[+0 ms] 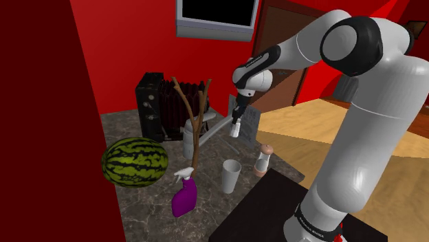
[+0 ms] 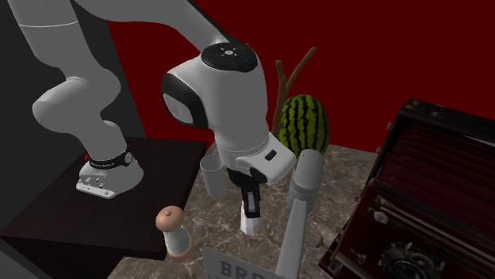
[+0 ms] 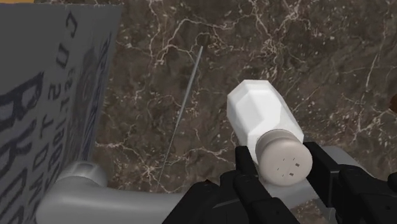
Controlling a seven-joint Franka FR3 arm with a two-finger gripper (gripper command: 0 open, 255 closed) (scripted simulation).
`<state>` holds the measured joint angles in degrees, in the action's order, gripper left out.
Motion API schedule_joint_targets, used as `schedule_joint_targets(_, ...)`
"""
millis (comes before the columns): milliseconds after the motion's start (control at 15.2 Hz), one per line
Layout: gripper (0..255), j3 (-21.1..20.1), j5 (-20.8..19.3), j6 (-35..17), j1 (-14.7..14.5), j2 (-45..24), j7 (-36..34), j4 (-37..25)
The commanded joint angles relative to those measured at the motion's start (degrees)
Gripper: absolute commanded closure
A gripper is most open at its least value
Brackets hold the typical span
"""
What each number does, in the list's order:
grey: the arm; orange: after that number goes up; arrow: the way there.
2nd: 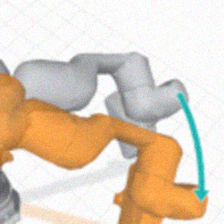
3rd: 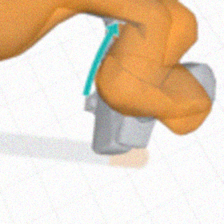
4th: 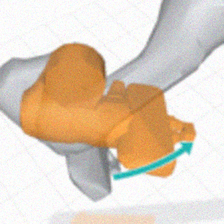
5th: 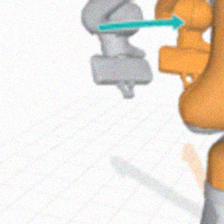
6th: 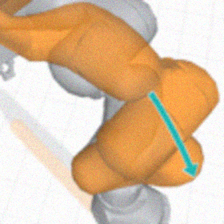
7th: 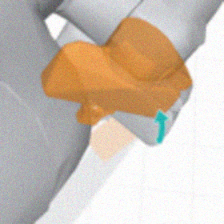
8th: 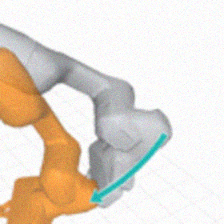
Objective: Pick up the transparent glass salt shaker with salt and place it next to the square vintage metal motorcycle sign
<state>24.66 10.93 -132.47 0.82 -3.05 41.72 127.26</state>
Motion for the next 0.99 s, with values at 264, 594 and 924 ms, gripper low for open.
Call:
schedule_joint_targets(264,255,-0.34,2.75,-4.22,0.21,-3.25,2.31,1.48)
schedule_joint_targets(594,255,-0.92,5.41,-7.5,0.55,-6.17,4.47,2.33)
schedule_joint_targets(924,255,-1.86,8.39,-10.63,1.13,-9.32,6.85,2.82)
